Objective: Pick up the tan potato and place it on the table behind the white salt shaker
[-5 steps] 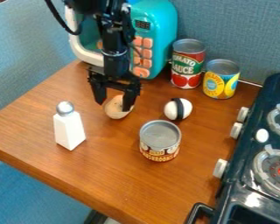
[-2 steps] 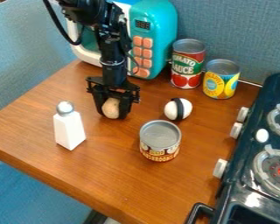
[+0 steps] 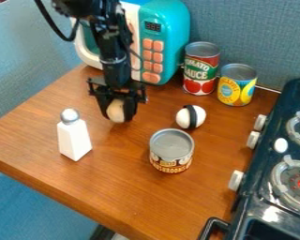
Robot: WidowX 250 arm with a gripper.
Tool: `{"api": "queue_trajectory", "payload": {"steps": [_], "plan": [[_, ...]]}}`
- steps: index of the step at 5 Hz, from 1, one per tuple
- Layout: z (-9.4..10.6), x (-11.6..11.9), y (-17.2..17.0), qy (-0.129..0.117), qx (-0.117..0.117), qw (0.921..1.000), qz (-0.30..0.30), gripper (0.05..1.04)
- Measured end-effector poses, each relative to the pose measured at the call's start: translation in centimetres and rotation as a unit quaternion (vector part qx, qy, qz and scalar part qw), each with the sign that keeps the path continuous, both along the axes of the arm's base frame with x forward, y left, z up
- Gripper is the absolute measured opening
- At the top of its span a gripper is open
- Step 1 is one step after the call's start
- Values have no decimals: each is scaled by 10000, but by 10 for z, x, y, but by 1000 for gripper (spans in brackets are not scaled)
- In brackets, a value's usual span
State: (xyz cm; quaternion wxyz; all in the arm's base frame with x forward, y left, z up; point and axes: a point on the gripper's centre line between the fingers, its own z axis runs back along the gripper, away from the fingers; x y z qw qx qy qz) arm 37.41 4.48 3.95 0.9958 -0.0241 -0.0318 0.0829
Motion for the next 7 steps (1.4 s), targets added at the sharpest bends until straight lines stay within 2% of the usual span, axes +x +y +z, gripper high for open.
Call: {"api": "queue_trajectory", "payload": {"steps": [1, 2, 3, 4, 6, 7], "plan": [[24, -4, 13, -123, 6, 9998, 183, 651], [47, 1, 35, 13, 364, 9987, 367, 651], [31, 6, 57, 590, 566, 9960, 360, 651], [25, 5, 90, 905, 770, 9916, 513, 651], [3, -12, 130, 1253, 588, 9856, 976, 651], [-5, -13, 128, 1324, 502, 9851, 981, 651]]}}
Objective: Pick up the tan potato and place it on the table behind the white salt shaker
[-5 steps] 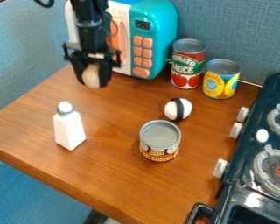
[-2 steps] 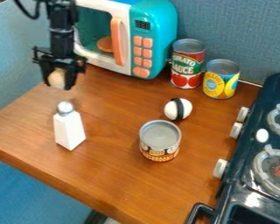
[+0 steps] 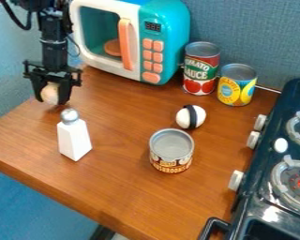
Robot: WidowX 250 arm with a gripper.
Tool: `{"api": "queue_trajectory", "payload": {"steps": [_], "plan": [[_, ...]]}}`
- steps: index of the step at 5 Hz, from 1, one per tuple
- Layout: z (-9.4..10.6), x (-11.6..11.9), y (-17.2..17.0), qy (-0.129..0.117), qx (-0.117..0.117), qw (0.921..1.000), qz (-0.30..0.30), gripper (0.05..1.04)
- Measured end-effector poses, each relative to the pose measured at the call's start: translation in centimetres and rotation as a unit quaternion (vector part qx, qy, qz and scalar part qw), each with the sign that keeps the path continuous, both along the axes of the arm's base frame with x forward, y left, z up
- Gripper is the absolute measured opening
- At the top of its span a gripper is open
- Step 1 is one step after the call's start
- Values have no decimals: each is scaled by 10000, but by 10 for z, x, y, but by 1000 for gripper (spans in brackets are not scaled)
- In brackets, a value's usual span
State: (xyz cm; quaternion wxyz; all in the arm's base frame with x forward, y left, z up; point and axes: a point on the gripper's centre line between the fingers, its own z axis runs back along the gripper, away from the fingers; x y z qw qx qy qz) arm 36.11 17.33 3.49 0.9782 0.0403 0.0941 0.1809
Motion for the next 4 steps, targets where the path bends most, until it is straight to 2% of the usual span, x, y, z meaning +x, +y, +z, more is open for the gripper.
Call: {"api": "queue_trajectory", "payload": {"steps": [1, 2, 3, 4], "plan": [[-3, 4, -3, -117, -130, 9998, -61, 651], [-9, 5, -5, -100, -173, 9998, -82, 721], [-11, 4, -6, -17, -215, 9997, -79, 985], [-12, 3, -6, 13, -207, 9998, -19, 1005]]}}
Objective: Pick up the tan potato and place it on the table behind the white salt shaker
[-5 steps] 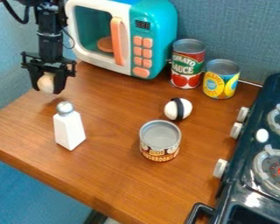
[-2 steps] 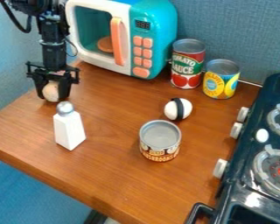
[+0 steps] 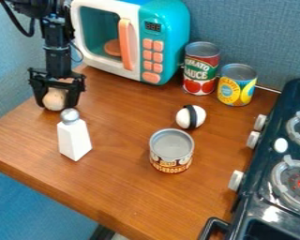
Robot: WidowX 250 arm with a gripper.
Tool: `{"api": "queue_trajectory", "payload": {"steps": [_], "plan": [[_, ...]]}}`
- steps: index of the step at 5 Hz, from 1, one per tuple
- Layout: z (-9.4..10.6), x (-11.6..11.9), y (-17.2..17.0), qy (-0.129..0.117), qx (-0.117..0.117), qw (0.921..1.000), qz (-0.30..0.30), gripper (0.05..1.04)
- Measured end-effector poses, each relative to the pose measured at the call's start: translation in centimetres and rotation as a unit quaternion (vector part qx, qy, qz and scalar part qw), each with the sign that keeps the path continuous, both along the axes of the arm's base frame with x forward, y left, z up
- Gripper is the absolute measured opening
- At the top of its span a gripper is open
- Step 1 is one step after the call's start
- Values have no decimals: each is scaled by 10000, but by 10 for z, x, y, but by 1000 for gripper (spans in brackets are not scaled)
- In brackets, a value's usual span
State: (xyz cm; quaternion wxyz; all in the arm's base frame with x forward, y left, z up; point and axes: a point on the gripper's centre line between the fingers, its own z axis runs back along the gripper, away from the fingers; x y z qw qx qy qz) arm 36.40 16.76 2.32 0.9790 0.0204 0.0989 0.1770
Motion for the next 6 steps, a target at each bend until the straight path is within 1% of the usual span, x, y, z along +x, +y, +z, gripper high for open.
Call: {"api": "queue_trajectory", "payload": {"steps": [1, 2, 3, 4, 5, 6], "plan": [[2, 1, -1, -56, -16, 10000, 12, 1001], [35, 2, -4, -532, 71, 9986, -13, 1001], [64, -3, -10, -908, 95, 9958, -57, 1001], [82, -15, -15, -994, 159, 9949, -116, 1001], [96, -26, -31, -937, 215, 9947, -373, 1001], [99, -31, -57, -938, 181, 9923, -782, 1001]]}}
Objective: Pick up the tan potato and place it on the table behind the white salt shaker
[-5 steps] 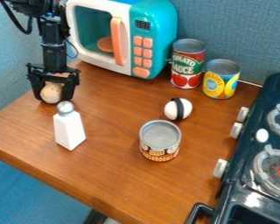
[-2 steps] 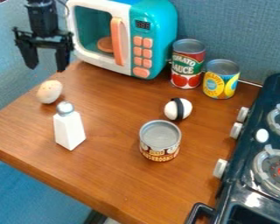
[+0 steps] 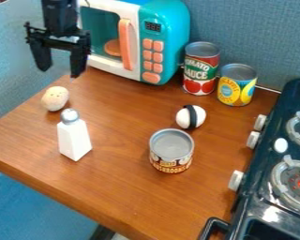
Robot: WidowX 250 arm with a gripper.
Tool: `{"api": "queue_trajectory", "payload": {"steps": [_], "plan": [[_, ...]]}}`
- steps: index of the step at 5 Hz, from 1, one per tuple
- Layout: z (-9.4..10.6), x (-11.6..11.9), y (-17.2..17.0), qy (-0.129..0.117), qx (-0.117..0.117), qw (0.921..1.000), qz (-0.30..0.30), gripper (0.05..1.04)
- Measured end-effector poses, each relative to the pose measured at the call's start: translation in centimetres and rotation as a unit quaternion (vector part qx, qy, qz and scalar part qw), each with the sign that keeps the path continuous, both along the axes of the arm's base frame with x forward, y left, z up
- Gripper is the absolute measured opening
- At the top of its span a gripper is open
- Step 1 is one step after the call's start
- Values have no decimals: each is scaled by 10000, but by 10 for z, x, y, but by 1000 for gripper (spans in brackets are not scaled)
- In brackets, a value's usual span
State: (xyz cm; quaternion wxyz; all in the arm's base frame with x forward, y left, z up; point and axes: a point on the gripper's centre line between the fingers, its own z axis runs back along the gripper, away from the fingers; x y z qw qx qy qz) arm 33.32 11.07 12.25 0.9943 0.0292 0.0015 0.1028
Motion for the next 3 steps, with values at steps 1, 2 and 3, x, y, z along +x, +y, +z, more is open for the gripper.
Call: {"api": "queue_trajectory", "payload": {"steps": [1, 2, 3], "plan": [[-4, -2, -5, 63, -26, 9998, -175, 1001], [-4, -2, -5, 72, -29, 9997, -213, 1001], [-4, -2, -5, 72, -29, 9997, -213, 1001]]}}
